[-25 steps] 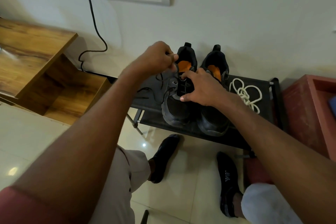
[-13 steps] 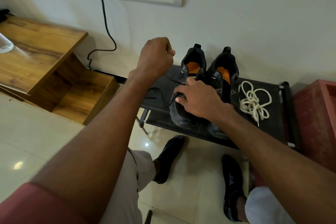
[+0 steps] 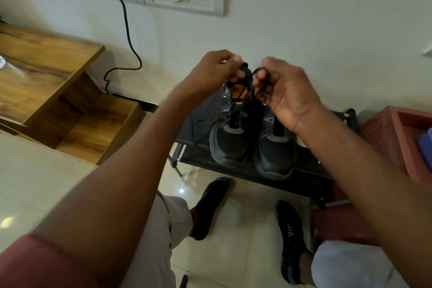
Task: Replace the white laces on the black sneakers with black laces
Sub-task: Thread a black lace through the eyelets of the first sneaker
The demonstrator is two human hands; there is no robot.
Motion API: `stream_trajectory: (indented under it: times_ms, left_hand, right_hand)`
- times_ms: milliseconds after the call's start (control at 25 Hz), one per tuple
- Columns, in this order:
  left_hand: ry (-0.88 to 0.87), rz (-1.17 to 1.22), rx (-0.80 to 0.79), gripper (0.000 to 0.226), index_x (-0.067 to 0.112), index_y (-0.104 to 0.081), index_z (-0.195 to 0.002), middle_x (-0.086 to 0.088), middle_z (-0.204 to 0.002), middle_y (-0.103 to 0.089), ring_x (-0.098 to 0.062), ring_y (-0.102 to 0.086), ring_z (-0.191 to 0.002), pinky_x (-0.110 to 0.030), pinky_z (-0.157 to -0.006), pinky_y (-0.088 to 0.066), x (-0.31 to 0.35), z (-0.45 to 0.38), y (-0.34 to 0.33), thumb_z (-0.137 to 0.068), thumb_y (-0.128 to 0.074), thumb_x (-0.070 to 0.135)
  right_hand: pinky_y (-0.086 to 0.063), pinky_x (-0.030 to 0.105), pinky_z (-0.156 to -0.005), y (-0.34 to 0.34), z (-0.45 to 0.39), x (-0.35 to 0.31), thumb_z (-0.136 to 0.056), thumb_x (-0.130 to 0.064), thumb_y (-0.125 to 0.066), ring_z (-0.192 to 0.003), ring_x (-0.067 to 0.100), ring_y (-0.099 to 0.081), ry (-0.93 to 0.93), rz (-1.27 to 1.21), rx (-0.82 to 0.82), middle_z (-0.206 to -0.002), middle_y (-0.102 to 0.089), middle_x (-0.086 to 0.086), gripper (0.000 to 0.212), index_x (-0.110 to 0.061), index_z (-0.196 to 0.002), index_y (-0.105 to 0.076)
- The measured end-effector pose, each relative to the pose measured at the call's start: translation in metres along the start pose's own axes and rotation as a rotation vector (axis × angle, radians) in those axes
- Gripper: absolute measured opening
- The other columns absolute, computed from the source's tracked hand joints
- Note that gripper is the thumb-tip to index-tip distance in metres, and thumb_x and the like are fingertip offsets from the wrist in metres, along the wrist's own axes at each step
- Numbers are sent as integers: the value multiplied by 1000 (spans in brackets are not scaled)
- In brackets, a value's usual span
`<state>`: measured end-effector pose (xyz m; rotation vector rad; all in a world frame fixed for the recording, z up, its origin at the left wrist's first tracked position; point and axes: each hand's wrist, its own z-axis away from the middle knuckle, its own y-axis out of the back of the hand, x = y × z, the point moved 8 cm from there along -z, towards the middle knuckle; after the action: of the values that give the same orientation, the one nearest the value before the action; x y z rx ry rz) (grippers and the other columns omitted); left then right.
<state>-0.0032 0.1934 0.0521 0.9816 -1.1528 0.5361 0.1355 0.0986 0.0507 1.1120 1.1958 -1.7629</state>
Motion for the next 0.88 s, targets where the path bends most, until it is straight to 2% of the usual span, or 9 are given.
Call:
stream_trajectory:
  times_ms: [80, 160, 240, 360, 480, 600, 680, 760, 880]
  left_hand:
    - [-17, 177, -182, 39, 14, -65, -123, -7, -102, -79, -21, -75, -97, -34, -80, -54, 17, 5, -24, -109, -46, 46]
    - [-34, 137, -267, 44, 13, -73, -110, -13, -91, -74, -26, -73, -89, -41, -85, -52, 18, 5, -37, -106, -51, 51]
    - [30, -116, -212, 44, 11, -78, -90, -16, -86, -75, -22, -71, -79, -41, -88, -54, -1, 0, -25, -103, -59, 48]
    - [221, -780, -245, 37, 13, -80, -77, -8, -82, -77, -20, -65, -73, -35, -79, -50, -48, 3, 4, -99, -68, 41]
    - [277, -1047, -450, 27, 6, -77, -108, -14, -116, -75, -24, -67, -97, -43, -96, -51, -67, 15, 5, -97, -72, 30]
    - [103, -467, -280, 47, 11, -55, -144, -11, -133, -66, -24, -64, -119, -36, -105, -50, -20, 17, -5, -100, -68, 23]
    - [16, -62, -261, 42, 7, -53, -144, -10, -120, -71, -14, -70, -109, -22, -92, -53, 8, 18, -16, -105, -60, 21]
    - [-4, 18, -278, 34, -6, -62, -128, -9, -95, -73, -14, -72, -91, -15, -77, -53, 13, 16, -20, -106, -58, 20]
    - [92, -272, -208, 31, -6, -72, -102, -15, -79, -74, -11, -68, -72, -26, -85, -52, -16, 5, -3, -103, -65, 24]
  right_hand:
    - [-47, 29, -63, 14, 2, -30, -98, -17, -63, -68, 14, -58, 118, -133, 25, -80, -63, -1, 4, -19, -97, -65]
    - [-40, 27, -56, 32, 5, -51, -98, -11, -62, -63, 14, -53, 227, -141, 110, -86, -66, 2, 13, -15, -108, -68]
    - [-35, 25, -52, 49, 5, -60, -98, -6, -61, -59, 14, -50, 276, -99, 206, -90, -70, 4, 19, -13, -112, -71]
    - [-34, 24, -47, 59, 3, -55, -97, -6, -63, -55, 12, -51, 262, 173, 288, -89, -75, 4, 18, -10, -110, -75]
    - [-38, 22, -44, 44, -4, -34, -97, -5, -65, -50, 10, -53, 195, 492, 202, -88, -79, 4, 16, -10, -108, -74]
    - [-40, 21, -43, 18, -9, -13, -99, -5, -67, -48, 15, -52, 120, 627, 21, -83, -79, 6, 7, -8, -105, -70]
    - [-37, 21, -42, 10, -11, -7, -99, -14, -70, -48, 15, -53, 92, 657, -18, -76, -77, 2, 2, -12, -100, -69]
    - [-37, 21, -42, 10, -14, -7, -98, -20, -73, -49, 12, -52, 107, 641, 6, -72, -75, 2, 7, -15, -95, -71]
    - [-42, 18, -45, 31, -19, -11, -95, -17, -76, -50, 8, -52, 135, 595, 155, -73, -74, 5, 7, -14, -90, -75]
